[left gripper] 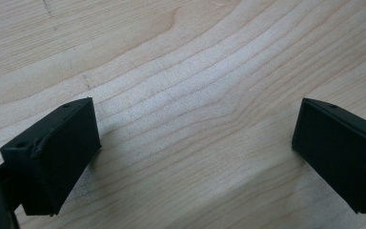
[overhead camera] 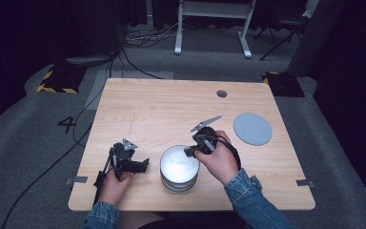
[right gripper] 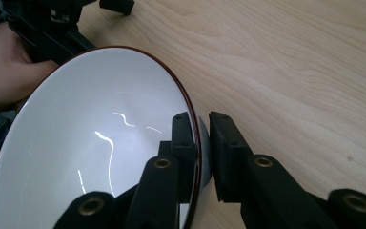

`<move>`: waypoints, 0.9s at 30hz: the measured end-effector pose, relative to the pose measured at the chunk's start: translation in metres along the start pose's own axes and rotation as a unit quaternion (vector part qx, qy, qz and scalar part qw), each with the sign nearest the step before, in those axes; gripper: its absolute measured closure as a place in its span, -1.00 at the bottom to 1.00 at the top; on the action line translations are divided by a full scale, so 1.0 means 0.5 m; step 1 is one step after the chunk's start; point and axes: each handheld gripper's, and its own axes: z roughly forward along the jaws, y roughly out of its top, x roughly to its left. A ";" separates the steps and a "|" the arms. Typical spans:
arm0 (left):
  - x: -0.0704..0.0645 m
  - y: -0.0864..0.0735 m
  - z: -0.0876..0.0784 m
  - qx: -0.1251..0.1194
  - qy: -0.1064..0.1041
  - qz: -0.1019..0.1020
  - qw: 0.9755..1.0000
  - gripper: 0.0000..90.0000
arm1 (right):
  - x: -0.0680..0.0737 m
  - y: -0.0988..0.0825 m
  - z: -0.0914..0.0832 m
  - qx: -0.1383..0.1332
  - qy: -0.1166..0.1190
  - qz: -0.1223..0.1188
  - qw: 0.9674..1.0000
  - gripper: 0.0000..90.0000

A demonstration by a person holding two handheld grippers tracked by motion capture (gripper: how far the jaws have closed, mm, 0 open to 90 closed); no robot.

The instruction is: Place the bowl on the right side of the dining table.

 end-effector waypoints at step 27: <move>0.004 0.005 0.005 -0.004 0.008 -0.006 1.000 -0.95 | -0.068 0.064 -0.103 -0.024 -0.028 0.021 0.999 0.79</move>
